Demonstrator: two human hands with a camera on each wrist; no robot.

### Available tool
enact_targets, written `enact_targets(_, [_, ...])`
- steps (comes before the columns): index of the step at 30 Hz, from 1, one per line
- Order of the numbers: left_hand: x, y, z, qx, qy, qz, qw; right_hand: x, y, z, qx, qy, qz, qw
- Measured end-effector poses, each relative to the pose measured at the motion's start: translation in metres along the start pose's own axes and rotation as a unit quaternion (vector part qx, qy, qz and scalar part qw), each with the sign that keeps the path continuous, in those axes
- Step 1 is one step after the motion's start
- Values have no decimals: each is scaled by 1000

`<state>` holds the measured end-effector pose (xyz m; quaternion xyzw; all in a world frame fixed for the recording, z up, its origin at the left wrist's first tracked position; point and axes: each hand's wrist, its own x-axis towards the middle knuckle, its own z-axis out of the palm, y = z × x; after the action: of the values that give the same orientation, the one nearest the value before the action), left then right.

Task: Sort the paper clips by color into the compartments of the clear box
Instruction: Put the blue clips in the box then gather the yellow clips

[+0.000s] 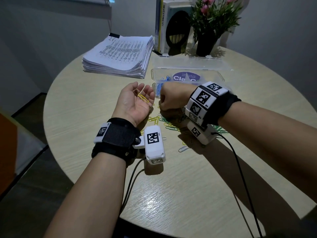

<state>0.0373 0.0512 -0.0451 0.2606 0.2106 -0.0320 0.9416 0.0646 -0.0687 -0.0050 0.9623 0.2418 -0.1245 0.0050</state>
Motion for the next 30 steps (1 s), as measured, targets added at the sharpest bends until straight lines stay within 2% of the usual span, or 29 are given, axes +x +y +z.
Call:
enact_targets(6, [-1, 0, 0, 15, -6, -3, 1000, 0, 1, 1, 50, -8, 7, 999])
enact_targets(11, [-2, -2, -1, 22, -22, -13, 999, -3, 0, -20, 219, 19, 5, 976])
enact_targets(15, [-4, -4, 0, 36, -51, -27, 998, -2, -14, -33, 254, 79, -26, 964])
enact_targets(18, [-5, -1, 1, 7, -27, -18, 999, 2, -16, -36, 259, 117, -15, 959])
enact_targets(20, [-5, 4, -1, -11, 0, -3, 1000, 7, -13, -33, 240, 104, 11, 965])
enact_targets(23, [-4, 14, -8, -8, 28, 22, 999, 11, -12, -25, 162, 40, 21, 986])
enact_targets(26, [-5, 21, -12, -24, 49, 47, 997, 11, -18, -18, 98, 18, -19, 995])
enact_targets(30, [-7, 25, -14, -50, 54, 61, 995, 17, -26, -6, -17, 26, -89, 996])
